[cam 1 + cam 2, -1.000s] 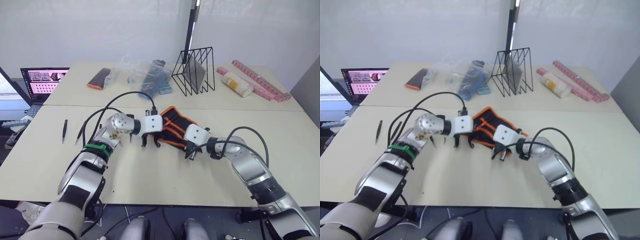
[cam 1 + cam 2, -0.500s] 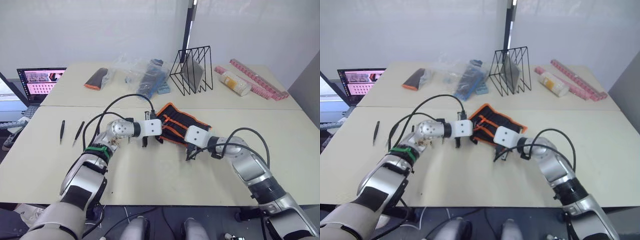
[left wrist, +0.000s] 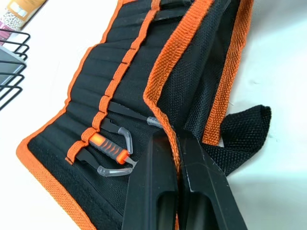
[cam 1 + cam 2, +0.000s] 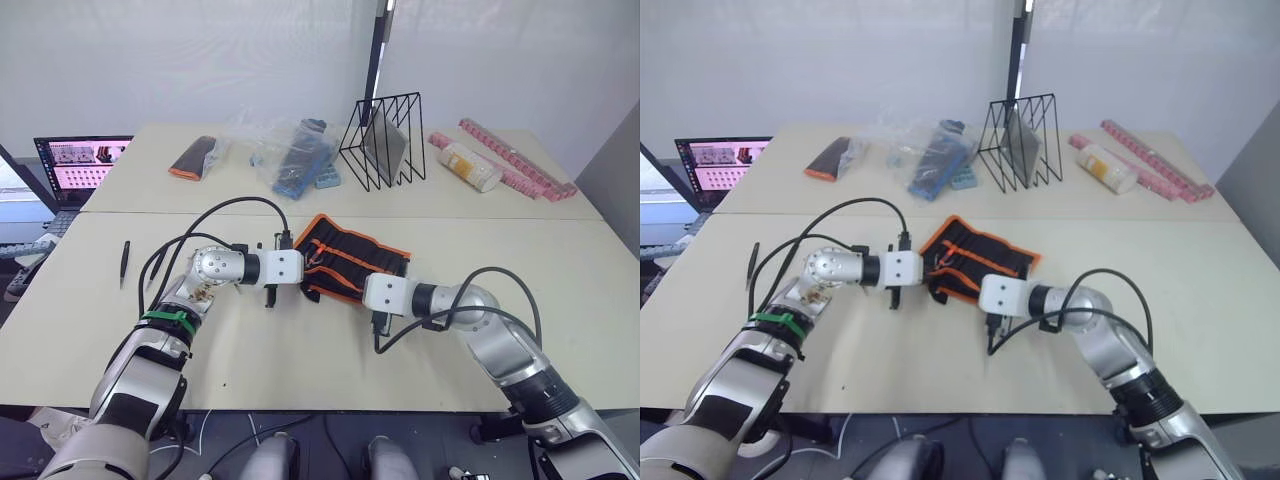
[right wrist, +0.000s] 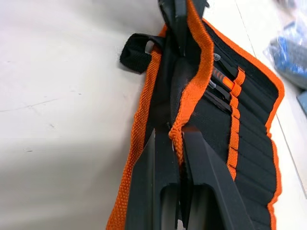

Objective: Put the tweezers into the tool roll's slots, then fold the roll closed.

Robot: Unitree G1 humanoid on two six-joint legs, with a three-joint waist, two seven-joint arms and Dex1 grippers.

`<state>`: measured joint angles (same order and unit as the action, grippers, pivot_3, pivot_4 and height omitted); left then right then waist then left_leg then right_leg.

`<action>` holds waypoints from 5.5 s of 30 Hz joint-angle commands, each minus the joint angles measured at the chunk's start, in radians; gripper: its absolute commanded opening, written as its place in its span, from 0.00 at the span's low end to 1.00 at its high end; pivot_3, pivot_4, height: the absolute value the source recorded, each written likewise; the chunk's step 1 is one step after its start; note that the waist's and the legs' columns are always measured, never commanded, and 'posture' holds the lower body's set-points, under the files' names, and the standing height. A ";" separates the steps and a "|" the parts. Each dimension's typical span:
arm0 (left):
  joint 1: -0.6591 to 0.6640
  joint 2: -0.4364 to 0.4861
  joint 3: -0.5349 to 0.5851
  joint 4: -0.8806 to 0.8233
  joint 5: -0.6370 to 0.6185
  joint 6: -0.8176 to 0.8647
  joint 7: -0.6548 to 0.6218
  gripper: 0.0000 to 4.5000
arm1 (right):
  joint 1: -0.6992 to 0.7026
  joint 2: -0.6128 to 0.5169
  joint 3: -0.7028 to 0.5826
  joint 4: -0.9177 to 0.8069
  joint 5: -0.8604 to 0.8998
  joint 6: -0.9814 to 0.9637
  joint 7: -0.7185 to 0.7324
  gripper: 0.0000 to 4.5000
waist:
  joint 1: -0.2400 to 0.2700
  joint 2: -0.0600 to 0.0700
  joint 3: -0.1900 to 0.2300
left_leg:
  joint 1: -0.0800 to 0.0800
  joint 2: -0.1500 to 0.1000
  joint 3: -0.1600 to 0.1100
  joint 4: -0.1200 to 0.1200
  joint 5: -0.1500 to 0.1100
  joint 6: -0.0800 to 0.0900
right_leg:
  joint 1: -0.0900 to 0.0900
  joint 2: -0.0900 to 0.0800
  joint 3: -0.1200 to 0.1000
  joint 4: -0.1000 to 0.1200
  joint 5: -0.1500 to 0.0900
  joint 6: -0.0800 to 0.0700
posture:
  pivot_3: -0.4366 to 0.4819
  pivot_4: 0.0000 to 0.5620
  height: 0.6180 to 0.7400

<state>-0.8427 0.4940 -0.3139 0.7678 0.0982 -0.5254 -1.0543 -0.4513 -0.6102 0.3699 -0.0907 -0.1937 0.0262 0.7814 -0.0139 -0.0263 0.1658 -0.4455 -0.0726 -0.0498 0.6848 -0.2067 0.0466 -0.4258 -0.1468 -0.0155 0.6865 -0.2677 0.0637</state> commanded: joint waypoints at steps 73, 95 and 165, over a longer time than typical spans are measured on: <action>-0.019 0.116 0.113 -0.192 -0.443 0.334 -0.319 0.71 | 0.028 0.137 0.036 0.112 0.329 0.506 0.109 0.00 | -0.009 0.000 -0.001 | 0.001 0.001 -0.002 0.011 -0.003 0.004 | 0.002 0.000 0.000 0.010 -0.002 0.003 | 0.48 0.27 0.56; 0.408 -0.061 0.087 -0.749 -0.330 0.980 0.278 0.01 | 0.026 0.134 0.050 0.080 0.297 0.503 0.101 0.00 | 0.008 0.003 -0.004 | 0.008 0.000 -0.002 0.009 -0.003 0.003 | 0.005 0.000 0.002 0.006 -0.002 0.003 | 0.48 0.27 0.56; 0.277 -0.105 0.244 -0.180 -0.286 0.311 0.035 0.01 | 0.069 0.114 -0.282 -0.041 0.690 0.511 0.306 0.00 | 0.043 0.004 -0.019 | 0.014 0.000 -0.005 0.002 -0.004 0.002 | 0.019 -0.001 0.000 -0.009 -0.003 0.004 | 0.48 0.27 0.56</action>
<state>-0.5758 0.3812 -0.0986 0.6555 -0.1354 -0.2055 -0.9837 -0.3472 -0.5000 0.1491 -0.0623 0.4126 0.4735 1.1046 0.0294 -0.0220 0.1469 -0.4337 -0.0722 -0.0543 0.6869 -0.2106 0.0491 -0.4084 -0.1476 -0.0155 0.6781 -0.2701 0.0673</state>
